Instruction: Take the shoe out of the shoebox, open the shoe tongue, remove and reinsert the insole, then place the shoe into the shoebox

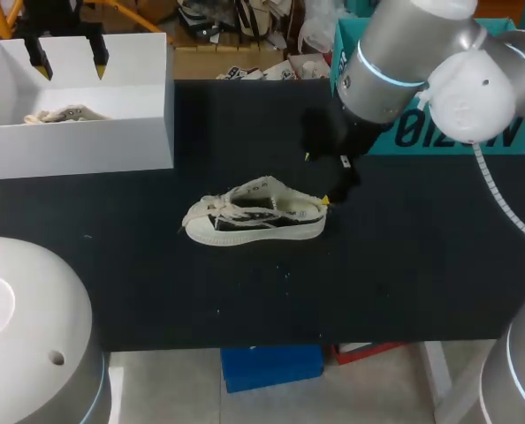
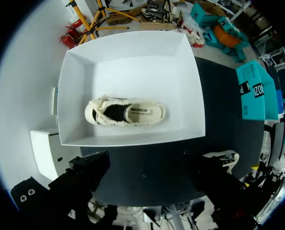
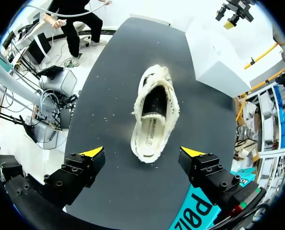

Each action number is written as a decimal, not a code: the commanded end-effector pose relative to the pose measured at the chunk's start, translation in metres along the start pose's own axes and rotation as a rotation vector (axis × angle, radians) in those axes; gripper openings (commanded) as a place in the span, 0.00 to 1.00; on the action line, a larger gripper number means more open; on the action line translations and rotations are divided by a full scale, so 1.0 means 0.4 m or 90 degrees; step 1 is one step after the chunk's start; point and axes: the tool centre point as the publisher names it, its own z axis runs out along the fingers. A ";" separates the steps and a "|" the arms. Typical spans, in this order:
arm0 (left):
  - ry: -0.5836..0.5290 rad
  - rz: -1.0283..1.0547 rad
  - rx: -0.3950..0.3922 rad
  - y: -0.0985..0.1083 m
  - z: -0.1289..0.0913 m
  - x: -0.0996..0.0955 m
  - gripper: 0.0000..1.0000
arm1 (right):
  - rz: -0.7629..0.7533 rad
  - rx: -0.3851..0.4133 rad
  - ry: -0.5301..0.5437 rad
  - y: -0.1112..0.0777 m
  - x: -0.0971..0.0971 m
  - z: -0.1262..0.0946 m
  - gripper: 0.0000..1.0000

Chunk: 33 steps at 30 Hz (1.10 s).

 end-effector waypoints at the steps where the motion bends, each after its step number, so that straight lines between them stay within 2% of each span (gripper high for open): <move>1: -0.001 0.000 -0.001 0.000 -0.001 0.000 1.00 | 0.001 0.000 -0.001 0.001 0.001 0.001 1.00; 14: -0.001 0.000 -0.001 0.000 -0.001 0.000 1.00 | 0.001 0.000 -0.001 0.001 0.001 0.001 1.00; 17: -0.001 0.000 -0.001 0.000 -0.001 0.000 1.00 | 0.020 -0.037 -0.007 0.019 0.028 0.002 1.00; 21: -0.001 0.000 -0.001 0.000 -0.001 0.000 1.00 | 0.043 -0.089 -0.002 0.033 0.034 0.016 1.00; 25: -0.001 0.000 -0.001 0.000 -0.001 0.000 1.00 | 0.056 -0.127 -0.025 0.036 0.035 0.026 1.00; 28: -0.001 0.000 -0.001 0.000 -0.001 0.000 1.00 | 0.071 -0.143 -0.027 0.032 0.032 0.049 1.00; 33: -0.001 0.000 -0.001 0.000 -0.001 0.000 1.00 | 0.120 -0.216 -0.037 0.015 0.019 0.100 1.00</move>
